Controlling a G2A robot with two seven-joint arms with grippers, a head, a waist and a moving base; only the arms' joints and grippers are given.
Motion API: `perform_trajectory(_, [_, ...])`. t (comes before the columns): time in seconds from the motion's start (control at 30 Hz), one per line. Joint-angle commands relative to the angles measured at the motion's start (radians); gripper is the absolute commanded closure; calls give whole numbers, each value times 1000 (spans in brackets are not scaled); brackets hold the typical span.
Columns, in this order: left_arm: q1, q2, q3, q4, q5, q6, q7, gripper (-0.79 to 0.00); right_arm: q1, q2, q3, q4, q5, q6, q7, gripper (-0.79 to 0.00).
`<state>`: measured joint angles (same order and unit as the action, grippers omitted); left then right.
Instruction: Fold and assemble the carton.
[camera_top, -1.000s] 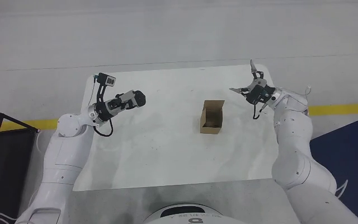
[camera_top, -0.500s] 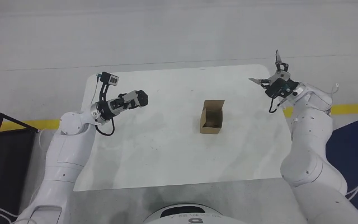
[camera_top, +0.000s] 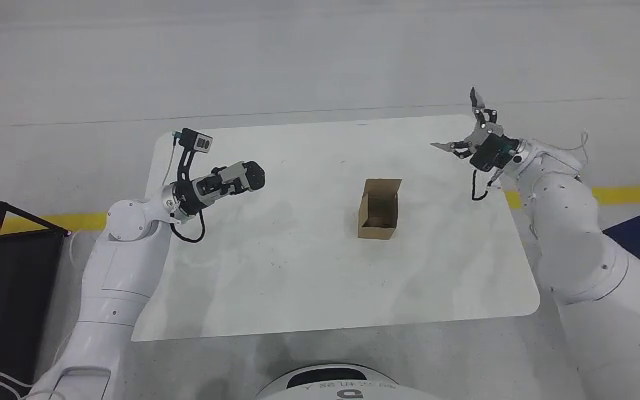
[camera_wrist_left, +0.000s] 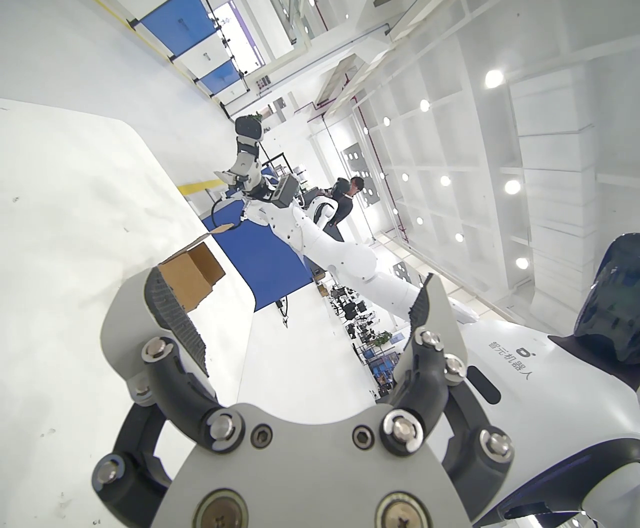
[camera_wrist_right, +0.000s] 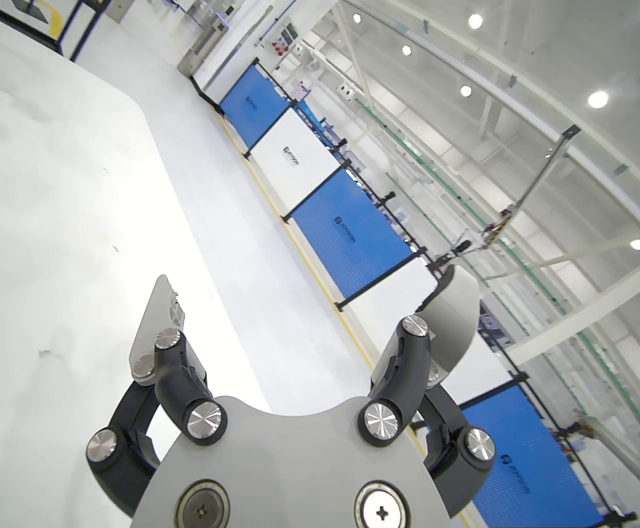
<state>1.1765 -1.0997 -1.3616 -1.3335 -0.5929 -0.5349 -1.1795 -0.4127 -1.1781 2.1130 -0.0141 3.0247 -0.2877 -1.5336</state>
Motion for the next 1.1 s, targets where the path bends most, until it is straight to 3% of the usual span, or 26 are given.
perform_trajectory(0.0, [0, 0, 0, 0, 0, 0, 0, -785, 17, 24, 22, 14, 29, -34, 34, -785])
perform_trajectory(0.13, [0, 0, 0, 0, 0, 0, 0, -785, 28, 27, 85, 14, 47, -128, 128, -785])
perform_trajectory(0.83, [0, 0, 0, 0, 0, 0, 0, -785, 28, 27, 85, 14, 47, -128, 128, -785])
perform_trajectory(1.07, [0, 0, 0, 0, 0, 0, 0, -785, 46, -29, 77, 14, -29, -156, 157, -785])
